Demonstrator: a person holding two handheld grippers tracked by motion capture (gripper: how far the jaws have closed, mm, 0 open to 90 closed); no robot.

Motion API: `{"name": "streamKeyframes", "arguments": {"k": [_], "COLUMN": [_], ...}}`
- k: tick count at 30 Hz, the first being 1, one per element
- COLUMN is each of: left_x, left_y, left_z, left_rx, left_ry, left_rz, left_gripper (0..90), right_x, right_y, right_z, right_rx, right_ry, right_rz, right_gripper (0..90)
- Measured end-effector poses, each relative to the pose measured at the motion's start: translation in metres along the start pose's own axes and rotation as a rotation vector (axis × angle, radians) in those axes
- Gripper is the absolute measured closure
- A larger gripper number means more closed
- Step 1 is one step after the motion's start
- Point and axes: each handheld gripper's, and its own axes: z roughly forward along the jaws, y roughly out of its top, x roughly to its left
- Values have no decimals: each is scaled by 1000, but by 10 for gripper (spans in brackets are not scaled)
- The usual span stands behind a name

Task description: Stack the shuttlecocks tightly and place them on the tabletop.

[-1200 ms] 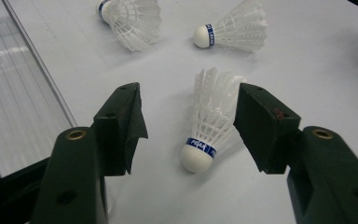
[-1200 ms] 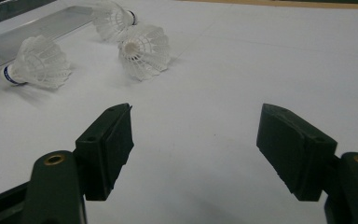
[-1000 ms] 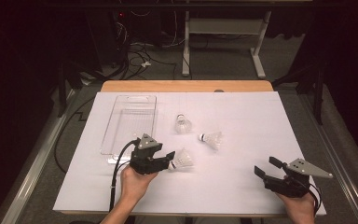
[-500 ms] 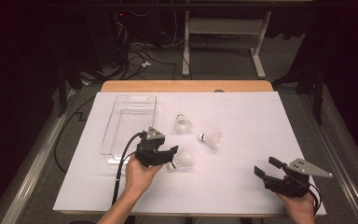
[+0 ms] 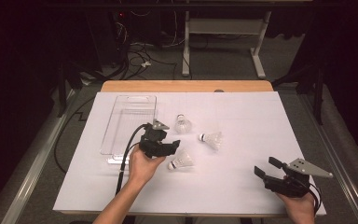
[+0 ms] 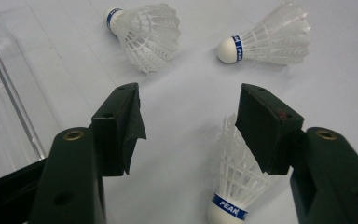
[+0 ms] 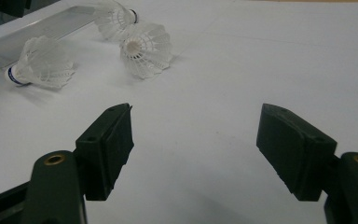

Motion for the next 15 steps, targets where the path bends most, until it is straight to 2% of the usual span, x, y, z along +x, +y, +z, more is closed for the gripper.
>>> {"name": "streamKeyframes", "arguments": {"k": [9, 13, 15], "left_x": [3, 5, 8], "left_y": [11, 16, 17], "left_z": [9, 12, 13], "left_rx": [27, 23, 10], "left_ry": [18, 22, 18], "left_rz": [5, 3, -13], "left_gripper": [414, 414, 420], "right_x": [0, 0, 0], "right_y": [0, 0, 0], "right_z": [0, 0, 0], "right_rx": [0, 1, -1], "right_ry": [2, 3, 6], "right_rz": [-4, 0, -1], "right_gripper": [271, 271, 271]}}
